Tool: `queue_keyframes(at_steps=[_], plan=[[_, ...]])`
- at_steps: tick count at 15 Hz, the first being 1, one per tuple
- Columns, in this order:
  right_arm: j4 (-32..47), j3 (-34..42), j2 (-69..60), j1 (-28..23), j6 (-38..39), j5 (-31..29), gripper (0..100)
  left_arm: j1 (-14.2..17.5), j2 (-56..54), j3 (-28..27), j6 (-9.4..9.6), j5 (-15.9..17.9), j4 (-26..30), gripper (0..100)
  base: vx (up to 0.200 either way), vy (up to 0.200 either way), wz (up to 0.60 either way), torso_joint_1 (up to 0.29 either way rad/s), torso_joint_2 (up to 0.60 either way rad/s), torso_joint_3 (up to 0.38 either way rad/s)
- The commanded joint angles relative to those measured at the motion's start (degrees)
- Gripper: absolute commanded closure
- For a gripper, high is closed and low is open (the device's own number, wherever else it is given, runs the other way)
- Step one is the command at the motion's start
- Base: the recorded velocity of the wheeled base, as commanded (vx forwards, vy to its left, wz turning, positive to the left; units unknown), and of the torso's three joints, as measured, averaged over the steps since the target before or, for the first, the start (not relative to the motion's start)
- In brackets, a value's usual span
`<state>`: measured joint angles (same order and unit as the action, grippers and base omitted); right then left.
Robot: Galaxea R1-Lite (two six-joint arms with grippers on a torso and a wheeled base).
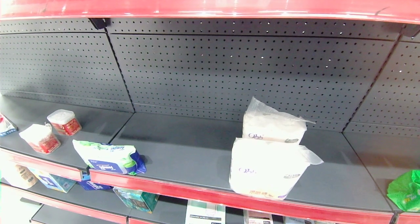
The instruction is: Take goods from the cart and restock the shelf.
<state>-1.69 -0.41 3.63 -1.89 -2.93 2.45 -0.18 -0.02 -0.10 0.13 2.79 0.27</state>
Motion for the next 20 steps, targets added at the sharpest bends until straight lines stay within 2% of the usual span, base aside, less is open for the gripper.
queue_keyframes(at_steps=[1, 4, 8, 16, 20], plan=[[1.34, 0.41, -3.63, 1.8, 0.46, -1.13, 0, 0.01, 0.02, 0.01, 0.04, 0.02, 0.0, 0, 0.0, 0.0, 0.0, 0.0, 0.0, 0.0], [1.52, 0.41, -3.54, 1.89, 3.54, -1.04, 0, 0.01, 0.02, 0.01, 0.04, 0.02, 0.0, 0, 0.0, 0.0, 0.0, 0.0, 0.0, 0.0], [1.43, 0.41, -3.54, 1.98, 3.01, 0.36, 0, 0.01, 0.02, 0.01, 0.04, 0.02, 0.0, 0, 0.0, 0.0, 0.0, 0.0, 0.0, 0.0], [1.52, 0.41, -3.54, 1.89, 3.01, -0.78, 0, 0.01, 0.02, 0.01, -0.05, 0.02, 0.0, 0, 0.0, 0.0, 0.0, 0.0, 0.0, 0.0], [1.52, 0.41, -3.54, 1.89, 3.01, -0.78, 0, 0.01, 0.02, 0.01, -0.05, 0.02, 0.0, 0, 0.0, 0.0, -0.6, 0.0, 0.0, 0.0]])
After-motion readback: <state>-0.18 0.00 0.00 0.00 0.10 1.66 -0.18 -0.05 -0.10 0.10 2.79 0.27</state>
